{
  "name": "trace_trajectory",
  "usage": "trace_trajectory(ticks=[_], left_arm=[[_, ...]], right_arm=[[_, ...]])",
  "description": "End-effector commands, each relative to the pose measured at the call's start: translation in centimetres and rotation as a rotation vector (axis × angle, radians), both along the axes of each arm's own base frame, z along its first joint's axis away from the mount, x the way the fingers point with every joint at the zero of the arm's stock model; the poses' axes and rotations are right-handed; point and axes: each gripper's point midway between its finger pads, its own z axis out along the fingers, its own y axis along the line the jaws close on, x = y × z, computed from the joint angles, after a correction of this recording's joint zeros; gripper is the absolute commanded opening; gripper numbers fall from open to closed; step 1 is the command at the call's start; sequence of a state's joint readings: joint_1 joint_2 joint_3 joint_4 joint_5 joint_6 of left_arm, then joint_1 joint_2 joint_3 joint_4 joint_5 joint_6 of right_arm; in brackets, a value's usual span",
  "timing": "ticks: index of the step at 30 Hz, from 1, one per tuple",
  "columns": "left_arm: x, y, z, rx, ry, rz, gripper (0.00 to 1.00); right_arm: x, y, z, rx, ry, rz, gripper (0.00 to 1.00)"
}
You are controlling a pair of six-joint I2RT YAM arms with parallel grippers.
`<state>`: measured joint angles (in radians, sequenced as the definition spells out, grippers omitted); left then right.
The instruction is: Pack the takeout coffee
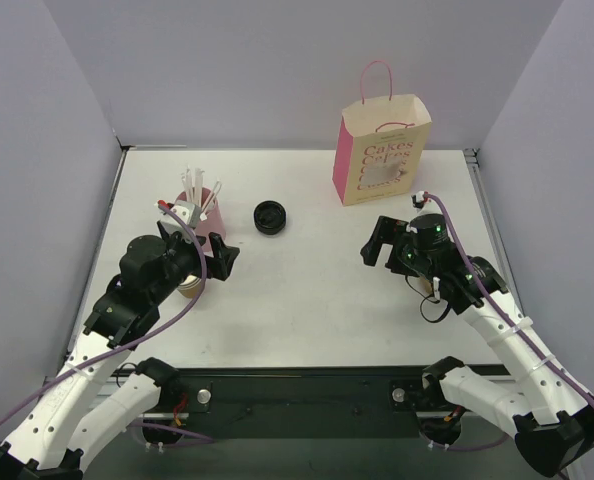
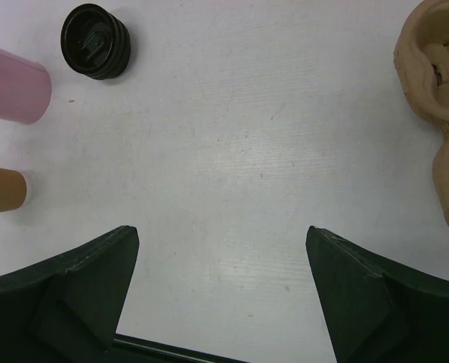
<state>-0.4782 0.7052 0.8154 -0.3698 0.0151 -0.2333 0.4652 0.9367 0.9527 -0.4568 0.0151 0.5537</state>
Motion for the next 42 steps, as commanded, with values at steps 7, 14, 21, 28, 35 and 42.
trace_trajectory(ticks=[7,14,21,28,35,42], left_arm=[[0.1,-0.2,1.9,-0.042,-0.055,0.004,0.93],[-0.1,-0.2,1.9,-0.041,-0.057,-0.001,0.92],[0.3,0.8,1.9,-0.024,-0.062,0.061,0.91],[0.5,1.1,1.6,-0.01,-0.056,0.077,0.91],[0.5,1.7,1.8,0.0,-0.063,0.106,0.9],[1.0,4.8,1.4,0.045,-0.058,0.273,0.85]], right_arm=[[0.7,-1.0,1.3,-0.002,-0.034,-0.076,1.0],[1.9,-3.9,0.8,-0.121,-0.06,-0.213,0.98],[7.9,-4.8,1.1,-0.25,-0.044,-0.31,0.86],[16.1,-3.7,5.9,-0.023,-0.098,-0.411,0.74],[21.0,1.6,8.0,0.003,-0.158,-0.216,0.69],[21.7,10.7,3.4,-0.004,-0.097,-0.016,0.63]])
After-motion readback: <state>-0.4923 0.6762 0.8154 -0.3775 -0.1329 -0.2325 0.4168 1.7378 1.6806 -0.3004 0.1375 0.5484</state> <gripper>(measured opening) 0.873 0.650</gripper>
